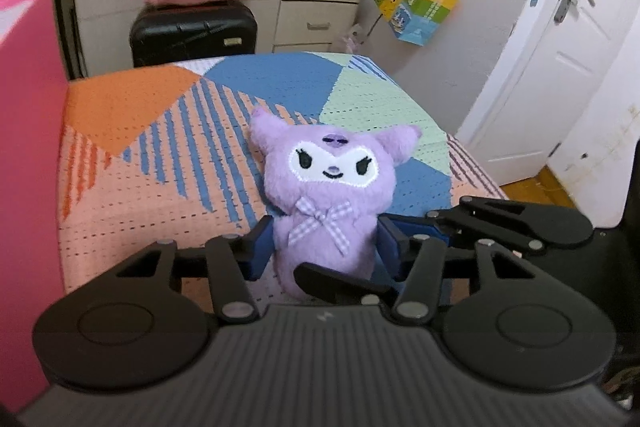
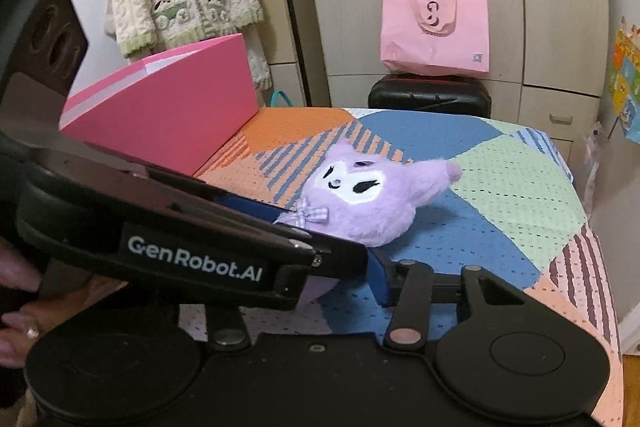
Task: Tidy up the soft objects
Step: 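Lift the purple plush with both tools and carry it over the pink box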
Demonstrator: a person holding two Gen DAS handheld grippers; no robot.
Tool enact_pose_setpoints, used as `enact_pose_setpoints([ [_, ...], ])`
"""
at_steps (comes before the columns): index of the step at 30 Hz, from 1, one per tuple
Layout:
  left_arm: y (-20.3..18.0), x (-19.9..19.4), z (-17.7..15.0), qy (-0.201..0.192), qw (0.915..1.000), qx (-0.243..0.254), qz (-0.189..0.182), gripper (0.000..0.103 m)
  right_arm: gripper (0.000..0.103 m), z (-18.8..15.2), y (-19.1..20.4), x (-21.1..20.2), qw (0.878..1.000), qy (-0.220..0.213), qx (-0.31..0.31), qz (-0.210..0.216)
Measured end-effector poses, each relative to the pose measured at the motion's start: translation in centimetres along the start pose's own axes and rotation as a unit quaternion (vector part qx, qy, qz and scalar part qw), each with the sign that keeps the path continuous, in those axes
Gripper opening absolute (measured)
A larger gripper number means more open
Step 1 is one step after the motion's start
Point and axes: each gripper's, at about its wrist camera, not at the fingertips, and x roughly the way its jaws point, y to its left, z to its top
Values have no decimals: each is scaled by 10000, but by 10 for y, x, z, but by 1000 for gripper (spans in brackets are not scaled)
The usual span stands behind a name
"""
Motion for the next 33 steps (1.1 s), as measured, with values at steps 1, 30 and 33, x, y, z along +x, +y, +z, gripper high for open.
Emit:
enact_pose_setpoints([
  [1,-2,-3,-1,2,10000,4,41,53,52,0,1,0,10000,-8,33,-9],
  [30,-1,-131,-58,-95,9995,-298,82,53,52,-13,86,-79,9988,109,-247,419],
  [33,1,-150,-65,-196,9991,-365,125,53,52,-12,101,-88,9982,76,-353,469],
])
